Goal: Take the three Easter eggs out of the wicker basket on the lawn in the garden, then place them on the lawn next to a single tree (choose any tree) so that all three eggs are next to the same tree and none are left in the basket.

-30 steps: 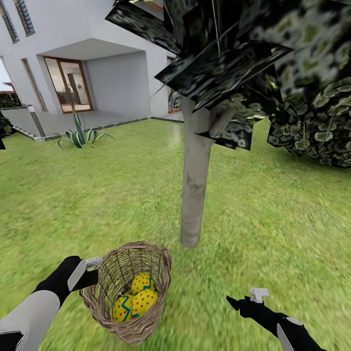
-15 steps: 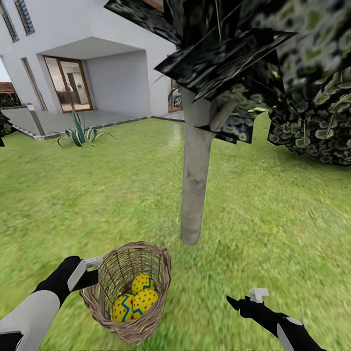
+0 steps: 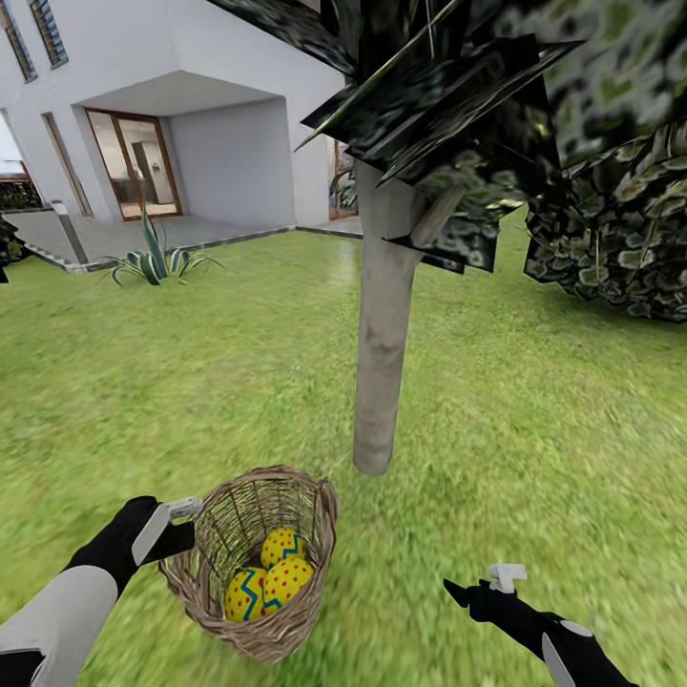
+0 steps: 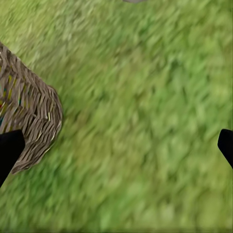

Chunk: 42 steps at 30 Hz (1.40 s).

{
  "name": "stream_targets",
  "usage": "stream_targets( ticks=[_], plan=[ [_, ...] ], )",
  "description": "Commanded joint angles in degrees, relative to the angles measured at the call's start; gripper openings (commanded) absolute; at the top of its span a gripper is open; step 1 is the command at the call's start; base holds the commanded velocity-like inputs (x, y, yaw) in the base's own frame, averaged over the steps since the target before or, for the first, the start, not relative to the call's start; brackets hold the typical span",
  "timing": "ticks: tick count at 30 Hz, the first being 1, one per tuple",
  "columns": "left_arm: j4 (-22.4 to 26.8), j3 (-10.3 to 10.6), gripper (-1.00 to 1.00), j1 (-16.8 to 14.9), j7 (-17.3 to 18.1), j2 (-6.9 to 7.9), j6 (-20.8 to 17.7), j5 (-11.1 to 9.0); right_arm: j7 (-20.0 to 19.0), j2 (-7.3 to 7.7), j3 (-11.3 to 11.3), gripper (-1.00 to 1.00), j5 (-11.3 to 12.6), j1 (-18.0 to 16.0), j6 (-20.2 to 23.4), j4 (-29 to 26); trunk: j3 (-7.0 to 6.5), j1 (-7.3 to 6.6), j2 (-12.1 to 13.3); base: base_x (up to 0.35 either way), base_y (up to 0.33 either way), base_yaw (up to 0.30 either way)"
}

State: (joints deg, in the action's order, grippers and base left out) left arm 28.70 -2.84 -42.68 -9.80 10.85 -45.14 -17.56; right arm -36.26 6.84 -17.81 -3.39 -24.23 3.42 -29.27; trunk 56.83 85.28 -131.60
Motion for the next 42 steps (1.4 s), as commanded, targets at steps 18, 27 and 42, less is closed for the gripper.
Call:
stream_targets(
  ticks=[18,27,42],
  plan=[
    [-1.63,-0.50,1.00,0.06,-0.44,-0.09,0.33,0.34,-0.47,-0.01,-0.47,1.00,-0.33,-0.03,0.35,-0.08,-0.11,-0.20,0.40,0.000,0.000,0.000],
    [-0.46,-0.42,1.00,0.06,-0.40,-0.23,0.40,0.34,-0.43,-0.06,-0.47,1.00,-0.31,-0.03,0.30,-0.02,-1.73,-2.18,4.01,0.000,0.000,0.000],
    [-0.04,-0.56,1.00,0.06,-0.40,-0.18,0.35,0.33,-0.58,-0.07,-0.52,1.00,-0.44,-0.03,0.42,-0.38,-4.42,-5.47,10.03,0.000,0.000,0.000]
  ],
)
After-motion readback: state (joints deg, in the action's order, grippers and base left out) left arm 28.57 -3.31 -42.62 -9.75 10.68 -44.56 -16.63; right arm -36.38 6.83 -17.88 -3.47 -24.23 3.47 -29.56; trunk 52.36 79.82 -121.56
